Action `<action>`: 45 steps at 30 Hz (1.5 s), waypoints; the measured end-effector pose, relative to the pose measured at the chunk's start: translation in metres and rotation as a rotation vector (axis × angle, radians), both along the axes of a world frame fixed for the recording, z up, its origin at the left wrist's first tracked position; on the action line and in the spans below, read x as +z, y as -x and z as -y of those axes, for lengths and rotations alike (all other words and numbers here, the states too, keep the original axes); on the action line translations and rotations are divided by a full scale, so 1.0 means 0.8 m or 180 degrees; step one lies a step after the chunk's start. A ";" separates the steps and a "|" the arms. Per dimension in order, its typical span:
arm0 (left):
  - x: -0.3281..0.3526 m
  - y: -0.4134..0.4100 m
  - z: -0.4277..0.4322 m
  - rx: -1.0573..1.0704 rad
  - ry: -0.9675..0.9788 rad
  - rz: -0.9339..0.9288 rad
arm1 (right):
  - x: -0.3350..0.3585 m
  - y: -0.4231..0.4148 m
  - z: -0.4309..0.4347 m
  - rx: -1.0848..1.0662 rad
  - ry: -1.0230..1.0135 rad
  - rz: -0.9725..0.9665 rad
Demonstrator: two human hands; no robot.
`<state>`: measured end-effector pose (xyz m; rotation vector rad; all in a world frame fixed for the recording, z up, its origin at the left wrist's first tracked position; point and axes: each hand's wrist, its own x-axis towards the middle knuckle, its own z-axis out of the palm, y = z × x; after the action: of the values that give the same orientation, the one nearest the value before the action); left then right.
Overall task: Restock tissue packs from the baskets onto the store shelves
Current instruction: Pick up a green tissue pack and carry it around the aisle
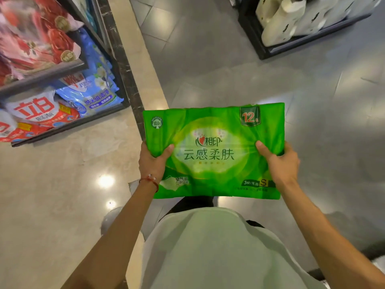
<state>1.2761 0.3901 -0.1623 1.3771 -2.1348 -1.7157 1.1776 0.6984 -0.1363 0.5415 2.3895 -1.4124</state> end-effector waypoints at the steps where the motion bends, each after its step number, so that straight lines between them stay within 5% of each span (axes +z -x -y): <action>1: 0.001 0.027 0.004 0.0006 0.0002 0.0012 | 0.005 0.027 0.004 0.0014 -0.0009 0.0008; 16: 0.011 0.400 0.104 0.0364 0.0010 -0.0208 | 0.004 0.452 0.113 0.0243 0.0009 -0.0129; 26: 0.030 0.623 0.166 0.1150 0.0175 -0.0231 | 0.043 0.785 0.232 0.1180 0.0047 -0.0250; 35: 0.008 0.772 0.286 0.1860 0.0047 -0.0253 | 0.039 0.984 0.410 0.1839 -0.0008 -0.0205; 45: 0.018 0.943 0.473 0.1899 0.0168 -0.0246 | 0.046 1.160 0.619 0.2075 -0.0045 -0.0233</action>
<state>0.5215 0.0114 -0.1475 1.6727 -1.4942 -1.4290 0.2495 0.2033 -0.0996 -0.2817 2.3115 -1.1243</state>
